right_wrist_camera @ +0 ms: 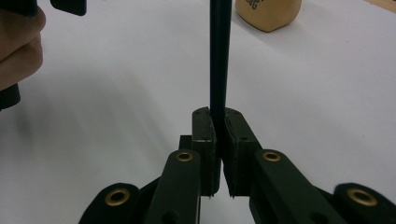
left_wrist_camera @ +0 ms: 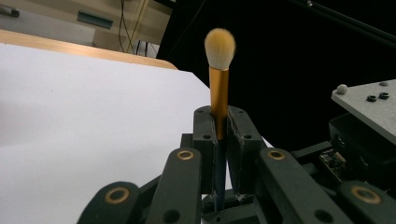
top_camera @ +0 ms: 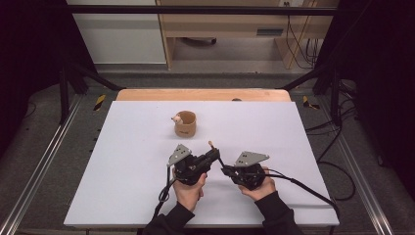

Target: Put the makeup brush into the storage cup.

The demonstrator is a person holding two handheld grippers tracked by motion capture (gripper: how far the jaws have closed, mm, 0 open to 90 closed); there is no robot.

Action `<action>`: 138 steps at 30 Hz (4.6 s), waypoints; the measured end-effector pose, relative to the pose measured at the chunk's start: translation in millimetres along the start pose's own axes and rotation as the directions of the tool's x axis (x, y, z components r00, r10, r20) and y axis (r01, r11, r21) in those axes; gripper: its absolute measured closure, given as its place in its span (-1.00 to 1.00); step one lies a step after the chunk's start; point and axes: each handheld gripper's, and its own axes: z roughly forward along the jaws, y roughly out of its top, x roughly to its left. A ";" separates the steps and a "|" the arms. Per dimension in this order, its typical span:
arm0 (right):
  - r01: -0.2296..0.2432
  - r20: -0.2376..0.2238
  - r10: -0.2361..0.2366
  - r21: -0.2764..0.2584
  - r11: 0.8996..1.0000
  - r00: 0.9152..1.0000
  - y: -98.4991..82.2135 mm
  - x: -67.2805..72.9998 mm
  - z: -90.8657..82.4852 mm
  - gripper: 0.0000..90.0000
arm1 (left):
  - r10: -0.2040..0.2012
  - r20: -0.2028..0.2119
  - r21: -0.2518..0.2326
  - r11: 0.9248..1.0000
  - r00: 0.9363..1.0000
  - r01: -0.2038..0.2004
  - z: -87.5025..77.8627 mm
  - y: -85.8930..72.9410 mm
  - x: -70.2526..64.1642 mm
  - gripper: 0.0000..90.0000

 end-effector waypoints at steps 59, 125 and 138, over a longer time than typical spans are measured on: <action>-0.159 0.220 0.199 -0.190 0.969 0.955 -13.6 -35.6 -62.1 -0.72 | 0.184 -0.165 0.078 0.982 0.969 -0.173 -62.0 71.9 50.5 0.85; -0.187 0.253 0.230 -0.181 0.965 0.940 -23.9 -45.4 -64.0 -0.81 | 0.303 -0.268 0.107 0.953 0.915 -0.284 -5.5 153.9 73.9 0.85; -0.186 0.254 0.229 -0.182 0.965 0.940 -23.8 -45.4 -63.9 -0.82 | 0.304 -0.299 0.112 0.952 0.904 -0.283 13.9 161.7 85.4 0.85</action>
